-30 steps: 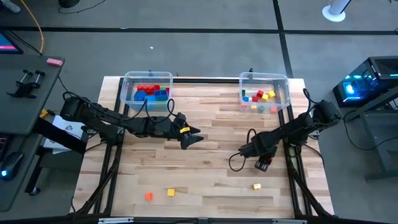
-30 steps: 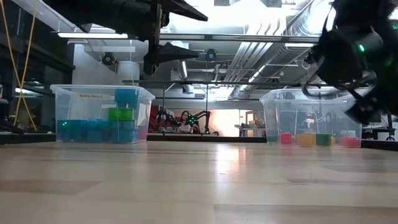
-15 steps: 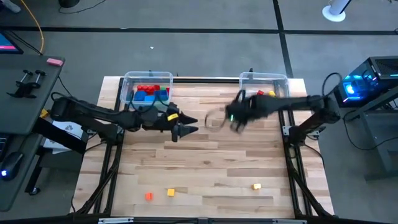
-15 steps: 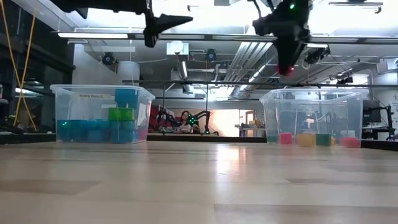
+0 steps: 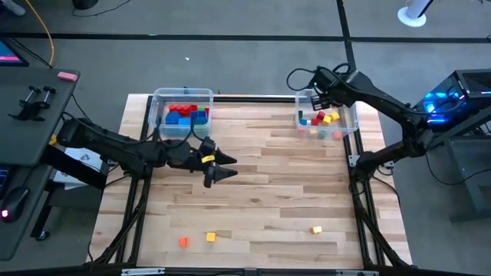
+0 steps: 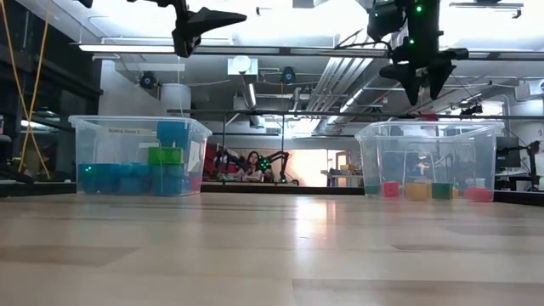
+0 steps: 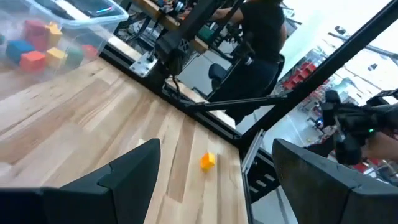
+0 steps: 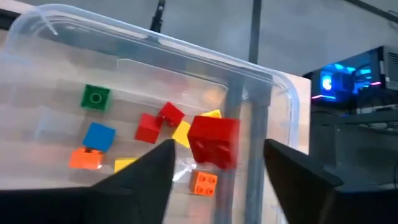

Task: Sort blocks by size
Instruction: Put the small game piece into the right transparent bin

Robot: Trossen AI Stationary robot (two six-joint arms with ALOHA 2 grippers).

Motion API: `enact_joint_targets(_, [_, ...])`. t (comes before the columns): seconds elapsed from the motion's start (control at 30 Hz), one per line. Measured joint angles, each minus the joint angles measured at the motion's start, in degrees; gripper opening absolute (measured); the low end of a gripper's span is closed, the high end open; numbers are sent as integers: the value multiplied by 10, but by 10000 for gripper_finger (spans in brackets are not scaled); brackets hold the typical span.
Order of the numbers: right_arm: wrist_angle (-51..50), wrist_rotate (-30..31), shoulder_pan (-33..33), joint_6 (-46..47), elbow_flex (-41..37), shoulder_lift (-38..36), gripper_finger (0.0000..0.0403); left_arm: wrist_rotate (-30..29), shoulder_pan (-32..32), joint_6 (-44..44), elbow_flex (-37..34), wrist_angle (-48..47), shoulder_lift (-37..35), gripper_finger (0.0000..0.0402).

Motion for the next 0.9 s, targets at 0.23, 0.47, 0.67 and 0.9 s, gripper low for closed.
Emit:
enact_joint_targets(0.23, [59, -61, 10, -40, 0, -7, 309, -7, -7, 0, 0, -7, 0, 294])
enact_joint_targets(0.47, [207, -233, 139, -65, 0, -24, 313, 30, -47, -61, 0, -107, 0, 294])
enact_joint_targets(0.67, [255, -189, 264, -48, 0, -16, 313, 31, -196, -249, 0, -361, 11, 294])
enact_joint_targets(0.9, [248, -162, 293, -80, 0, -5, 314, 44, -415, -418, 58, -513, 67, 293])
